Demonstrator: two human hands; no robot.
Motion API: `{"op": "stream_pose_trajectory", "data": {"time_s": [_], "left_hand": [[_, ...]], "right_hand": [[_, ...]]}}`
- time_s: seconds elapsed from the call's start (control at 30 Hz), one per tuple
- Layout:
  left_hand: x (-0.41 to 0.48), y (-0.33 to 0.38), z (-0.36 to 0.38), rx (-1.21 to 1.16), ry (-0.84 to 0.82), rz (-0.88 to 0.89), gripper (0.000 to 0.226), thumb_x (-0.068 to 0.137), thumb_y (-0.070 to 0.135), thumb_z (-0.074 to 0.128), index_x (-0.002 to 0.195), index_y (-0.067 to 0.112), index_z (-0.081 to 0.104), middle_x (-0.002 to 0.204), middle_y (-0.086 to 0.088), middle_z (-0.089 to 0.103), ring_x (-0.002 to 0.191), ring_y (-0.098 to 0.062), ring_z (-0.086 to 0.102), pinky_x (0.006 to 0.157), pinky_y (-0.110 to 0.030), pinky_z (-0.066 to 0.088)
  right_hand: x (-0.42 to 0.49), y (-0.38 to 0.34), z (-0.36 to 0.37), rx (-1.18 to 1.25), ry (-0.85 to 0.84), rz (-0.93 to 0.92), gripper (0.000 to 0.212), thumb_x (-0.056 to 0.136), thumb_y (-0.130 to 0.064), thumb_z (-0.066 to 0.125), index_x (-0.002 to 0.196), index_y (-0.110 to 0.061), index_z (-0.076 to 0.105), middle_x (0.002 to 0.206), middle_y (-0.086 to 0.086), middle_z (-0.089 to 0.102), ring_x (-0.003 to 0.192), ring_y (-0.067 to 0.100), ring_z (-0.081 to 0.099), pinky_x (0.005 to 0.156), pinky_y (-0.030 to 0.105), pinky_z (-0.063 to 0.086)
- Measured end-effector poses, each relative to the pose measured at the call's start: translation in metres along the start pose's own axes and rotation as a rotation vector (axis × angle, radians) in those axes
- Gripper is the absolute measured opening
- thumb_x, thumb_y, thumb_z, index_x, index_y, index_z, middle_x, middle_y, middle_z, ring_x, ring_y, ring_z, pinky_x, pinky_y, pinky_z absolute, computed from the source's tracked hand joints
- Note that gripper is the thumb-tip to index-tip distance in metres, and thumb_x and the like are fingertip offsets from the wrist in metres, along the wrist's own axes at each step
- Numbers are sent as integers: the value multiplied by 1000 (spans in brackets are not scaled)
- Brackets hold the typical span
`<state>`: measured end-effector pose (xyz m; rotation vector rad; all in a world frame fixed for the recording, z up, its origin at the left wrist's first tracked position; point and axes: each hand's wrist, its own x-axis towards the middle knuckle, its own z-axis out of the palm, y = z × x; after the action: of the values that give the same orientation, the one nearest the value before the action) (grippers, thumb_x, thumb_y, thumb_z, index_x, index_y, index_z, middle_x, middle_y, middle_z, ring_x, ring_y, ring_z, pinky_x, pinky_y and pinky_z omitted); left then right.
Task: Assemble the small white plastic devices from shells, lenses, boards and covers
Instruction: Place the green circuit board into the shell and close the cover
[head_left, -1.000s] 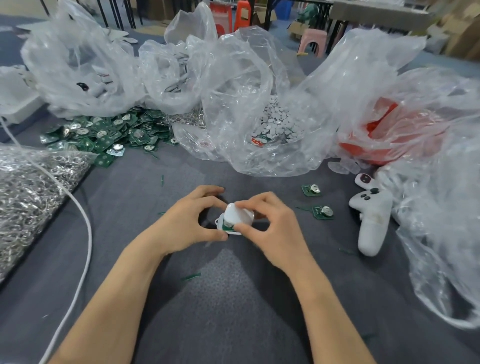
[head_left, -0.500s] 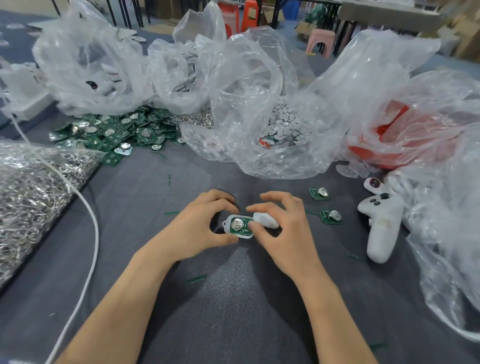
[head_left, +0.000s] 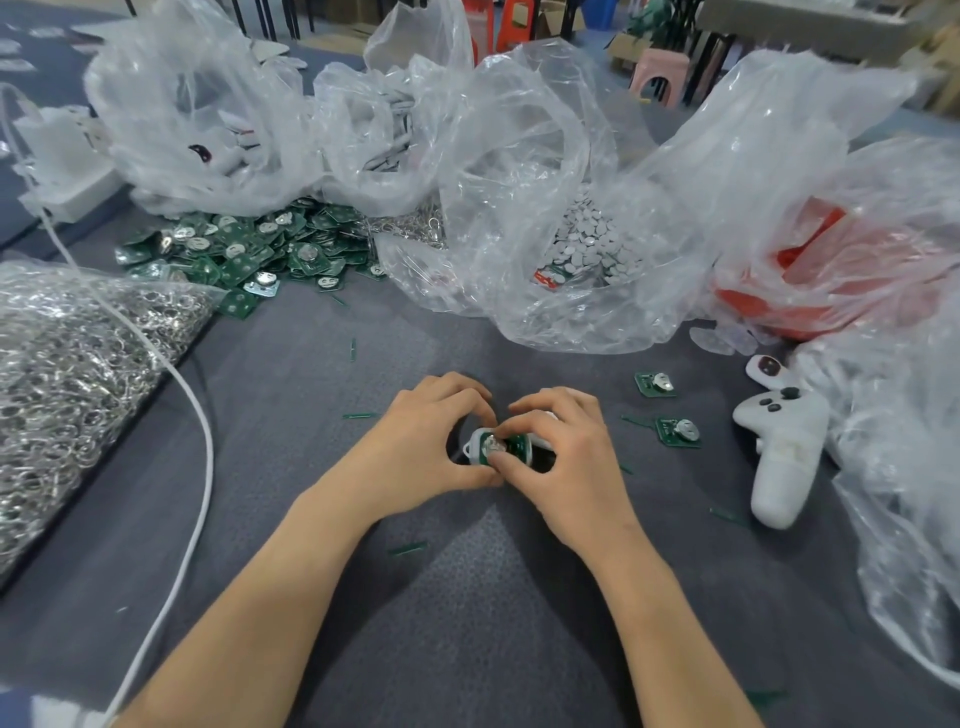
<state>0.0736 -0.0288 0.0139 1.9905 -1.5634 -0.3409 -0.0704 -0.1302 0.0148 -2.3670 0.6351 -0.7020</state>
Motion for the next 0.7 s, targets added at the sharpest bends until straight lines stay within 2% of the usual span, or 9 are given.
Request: {"op": "stream_pose_trajectory", "data": {"time_s": [0.37, 0.47, 0.57, 0.63, 0.7], "left_hand": [[2, 3, -1, 22, -33, -12, 47, 70, 50, 77, 106, 27, 60, 124, 14, 51, 115, -7, 43, 98, -34, 33], [0, 1, -4, -25, -86, -28, 51, 69, 47, 80, 113, 28, 60, 129, 16, 47, 121, -6, 39, 103, -36, 31], [-2, -2, -10, -110, -141, -38, 57, 70, 41, 82, 120, 30, 57, 134, 20, 43, 125, -2, 38, 107, -32, 29], [-2, -4, -13, -157, -151, -44, 54, 71, 35, 82, 119, 31, 58, 135, 21, 43, 126, 0, 39, 107, -26, 30], [-2, -5, -14, -186, -148, -49, 46, 73, 31, 82, 114, 31, 61, 133, 21, 45, 125, 0, 42, 106, -24, 31]], "right_hand": [[1, -1, -3, -9, -44, 24, 18, 74, -23, 80, 89, -16, 73, 102, -5, 61, 112, 14, 41, 99, 30, 34], [2, 3, -12, 52, 44, 41, 15, 80, -19, 74, 95, -21, 72, 104, -9, 61, 113, 13, 43, 99, 24, 33], [2, 14, -24, -26, 71, 129, 28, 83, -12, 68, 109, -22, 68, 113, -7, 62, 120, 15, 43, 105, 32, 33], [1, 19, -26, -90, 6, 177, 34, 84, -18, 70, 117, -21, 65, 120, -7, 61, 128, 15, 39, 109, 35, 30], [1, 21, -26, -95, -17, 163, 37, 80, -23, 75, 115, -19, 66, 118, -8, 63, 129, 13, 40, 108, 33, 30]]}}
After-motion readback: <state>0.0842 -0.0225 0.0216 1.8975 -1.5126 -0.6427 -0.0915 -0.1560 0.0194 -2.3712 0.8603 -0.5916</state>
